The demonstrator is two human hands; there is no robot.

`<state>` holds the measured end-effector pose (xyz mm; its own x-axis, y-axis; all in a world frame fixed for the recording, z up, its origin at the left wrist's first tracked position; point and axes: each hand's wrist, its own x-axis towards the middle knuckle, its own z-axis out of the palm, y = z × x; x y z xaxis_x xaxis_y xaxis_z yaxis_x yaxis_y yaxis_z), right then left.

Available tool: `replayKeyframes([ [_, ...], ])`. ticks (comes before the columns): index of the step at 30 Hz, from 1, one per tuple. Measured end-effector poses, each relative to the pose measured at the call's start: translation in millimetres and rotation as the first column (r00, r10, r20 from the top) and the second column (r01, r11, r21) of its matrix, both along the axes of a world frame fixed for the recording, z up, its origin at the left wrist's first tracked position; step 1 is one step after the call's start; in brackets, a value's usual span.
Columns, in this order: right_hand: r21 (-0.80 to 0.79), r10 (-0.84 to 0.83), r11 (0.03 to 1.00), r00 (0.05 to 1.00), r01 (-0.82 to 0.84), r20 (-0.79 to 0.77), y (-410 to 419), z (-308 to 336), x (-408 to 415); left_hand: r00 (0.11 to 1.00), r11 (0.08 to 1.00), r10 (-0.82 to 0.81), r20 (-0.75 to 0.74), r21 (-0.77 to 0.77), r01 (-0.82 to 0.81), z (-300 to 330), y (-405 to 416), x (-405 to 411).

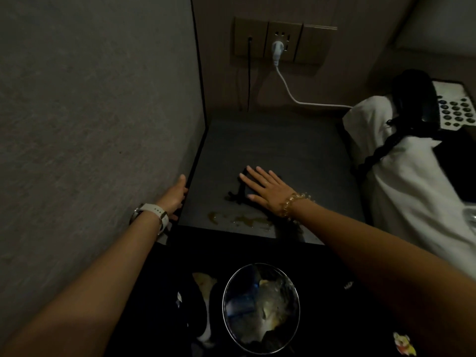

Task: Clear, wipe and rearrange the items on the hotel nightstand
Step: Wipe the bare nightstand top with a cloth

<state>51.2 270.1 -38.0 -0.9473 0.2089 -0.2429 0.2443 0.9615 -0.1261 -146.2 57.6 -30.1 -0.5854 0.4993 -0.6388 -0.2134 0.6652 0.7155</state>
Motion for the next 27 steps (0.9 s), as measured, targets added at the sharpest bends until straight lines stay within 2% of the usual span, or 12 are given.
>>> replayKeyframes([
  [7, 0.012, -0.196, 0.981, 0.980, 0.196, 0.016, 35, 0, 56, 1.000, 1.000, 0.013, -0.028, -0.012, -0.014, -6, 2, 2],
  [12, 0.013, -0.412, 0.911, 0.910, 0.412, 0.032, 61, -2, 106, 1.000, 1.000, 0.012, -0.022, 0.013, -0.012, -11, 2, -1],
  [16, 0.030, -0.610, 0.792, 0.792, 0.610, -0.012, 60, -6, 140, 0.999, 0.999, 0.043, -0.019, 0.034, -0.042, -13, 5, -2],
  [21, -0.134, -0.829, 0.557, 0.559, 0.820, -0.025, 40, -8, 155, 0.999, 0.999, 0.037, -0.033, 0.025, -0.036, -6, 5, 4],
  [24, -0.162, -0.905, 0.420, 0.425, 0.893, -0.006, 22, -8, 158, 1.000, 1.000, 0.019, -0.019, 0.024, -0.019, -3, 4, 7],
  [27, -0.105, -0.940, 0.340, 0.340, 0.935, -0.019, -2, -8, 158, 0.999, 0.997, 0.037, 0.003, 0.067, -0.037, -4, 5, 8],
])
